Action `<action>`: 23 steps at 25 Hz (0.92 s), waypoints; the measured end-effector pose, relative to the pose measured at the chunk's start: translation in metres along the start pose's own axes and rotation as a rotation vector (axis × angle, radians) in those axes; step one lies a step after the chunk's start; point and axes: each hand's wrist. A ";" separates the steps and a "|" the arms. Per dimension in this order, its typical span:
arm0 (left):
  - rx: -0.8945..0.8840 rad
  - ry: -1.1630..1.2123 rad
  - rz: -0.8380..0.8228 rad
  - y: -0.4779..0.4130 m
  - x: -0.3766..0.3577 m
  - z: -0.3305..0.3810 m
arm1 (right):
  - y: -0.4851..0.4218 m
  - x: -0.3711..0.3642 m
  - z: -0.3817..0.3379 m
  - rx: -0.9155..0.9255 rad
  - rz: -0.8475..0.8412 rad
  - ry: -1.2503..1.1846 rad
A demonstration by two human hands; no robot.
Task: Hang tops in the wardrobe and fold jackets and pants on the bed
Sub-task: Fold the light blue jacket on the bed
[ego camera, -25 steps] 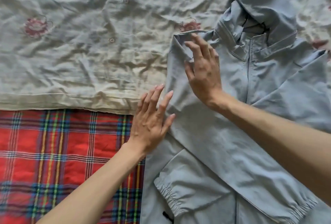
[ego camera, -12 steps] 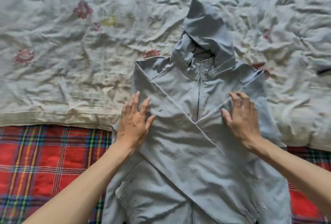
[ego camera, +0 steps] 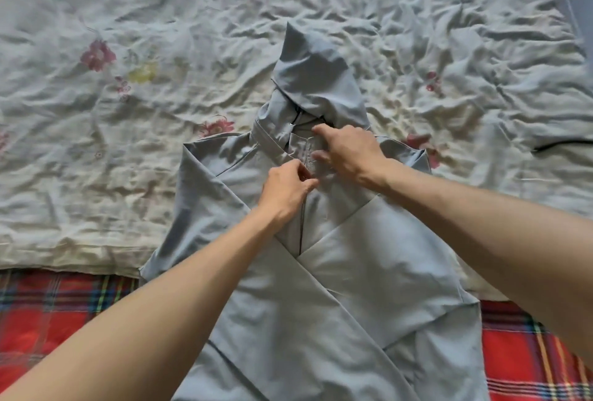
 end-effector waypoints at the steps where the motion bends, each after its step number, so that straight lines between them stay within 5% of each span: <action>1: 0.032 0.031 0.015 -0.003 -0.005 -0.002 | -0.010 -0.001 -0.002 -0.021 -0.010 0.031; 6: 0.026 0.215 0.172 -0.021 0.002 0.001 | -0.030 -0.001 0.000 -0.036 0.012 -0.074; 10: 0.000 0.247 0.202 -0.056 0.029 0.019 | -0.072 0.005 -0.001 0.195 0.323 0.182; 12: 0.035 0.270 0.169 -0.074 0.038 0.022 | -0.089 -0.002 -0.007 0.349 0.263 0.320; 14: 0.113 0.322 0.169 -0.090 0.045 0.024 | -0.100 -0.004 -0.012 0.240 0.178 0.280; 16: 0.136 0.336 0.206 -0.102 0.048 0.027 | -0.112 0.000 -0.009 -0.092 0.205 -0.056; 19: 0.087 0.249 0.258 -0.121 0.051 0.046 | -0.112 0.028 0.000 -0.603 0.253 -1.032; 21: 0.035 0.175 0.268 -0.132 0.047 0.065 | -0.100 0.043 0.007 -0.616 0.264 -1.343; 23: -0.002 0.177 0.294 -0.142 0.041 0.084 | -0.086 0.054 0.011 -0.510 0.275 -1.337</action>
Point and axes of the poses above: each hand's wrist, its own y-axis away from the middle knuckle, its own x-axis out of the back of the hand, z = x × y, and after that the axes turned 9 degrees about z, right-handed
